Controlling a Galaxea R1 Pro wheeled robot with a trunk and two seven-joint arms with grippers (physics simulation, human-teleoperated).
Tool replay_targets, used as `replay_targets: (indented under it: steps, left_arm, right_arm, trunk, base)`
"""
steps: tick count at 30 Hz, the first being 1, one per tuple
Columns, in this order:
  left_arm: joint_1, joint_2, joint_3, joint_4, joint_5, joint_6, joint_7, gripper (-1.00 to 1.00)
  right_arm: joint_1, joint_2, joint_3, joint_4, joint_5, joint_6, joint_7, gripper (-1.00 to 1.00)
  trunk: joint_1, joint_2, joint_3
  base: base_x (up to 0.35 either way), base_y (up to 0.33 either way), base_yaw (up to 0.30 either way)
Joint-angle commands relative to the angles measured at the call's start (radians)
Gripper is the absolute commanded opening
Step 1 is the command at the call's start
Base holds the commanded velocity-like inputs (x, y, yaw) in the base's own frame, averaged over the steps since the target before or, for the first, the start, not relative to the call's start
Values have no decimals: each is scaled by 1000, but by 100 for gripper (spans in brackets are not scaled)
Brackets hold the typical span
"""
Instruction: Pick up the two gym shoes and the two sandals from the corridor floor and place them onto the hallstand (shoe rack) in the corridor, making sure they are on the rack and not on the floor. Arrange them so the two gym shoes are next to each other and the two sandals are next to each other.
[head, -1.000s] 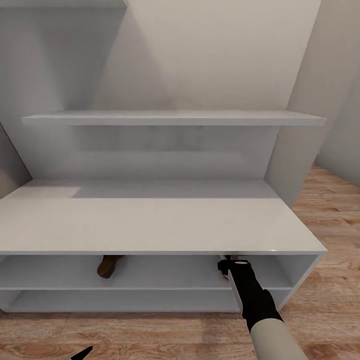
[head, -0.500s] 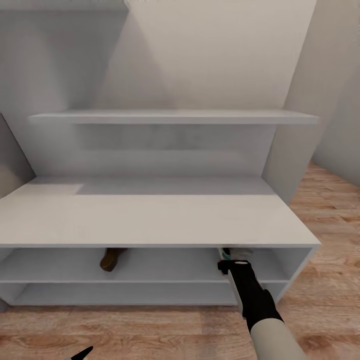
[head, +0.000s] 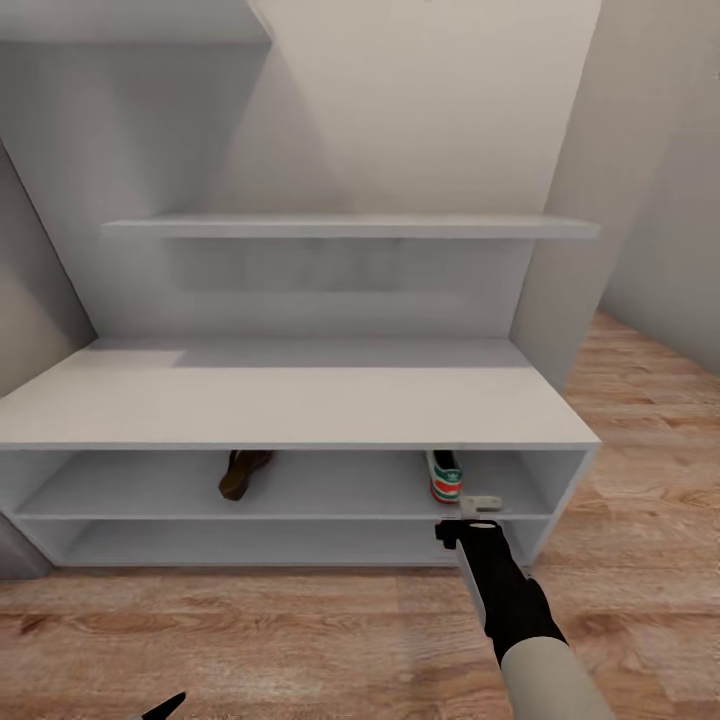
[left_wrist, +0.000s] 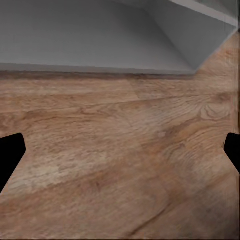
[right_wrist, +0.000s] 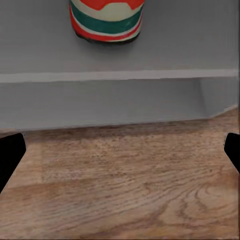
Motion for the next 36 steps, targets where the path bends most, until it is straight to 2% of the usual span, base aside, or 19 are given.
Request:
replay_targets:
  steps: [1, 31, 36]
  left_arm:
    - [-1, 0, 3, 1, 1, -3, -5, 100]
    - [-1, 0, 3, 1, 1, -3, -5, 100]
    - [-1, 0, 4, 1, 1, -3, 0, 100]
  right_arm:
    - [-1, 1, -2, -1, 4, 5, 1, 100]
    - [0, 1, 0, 5, 3, 5, 3, 100]
    - [0, 1, 1, 13, 4, 5, 4, 100]
  trunk:
    - [-1, 0, -1]
    - [-1, 0, -1]
    - [-1, 0, -1]
  base:
    - [-335, 0, 0]
    - [-336, 0, 0]
    - [-128, 0, 0]
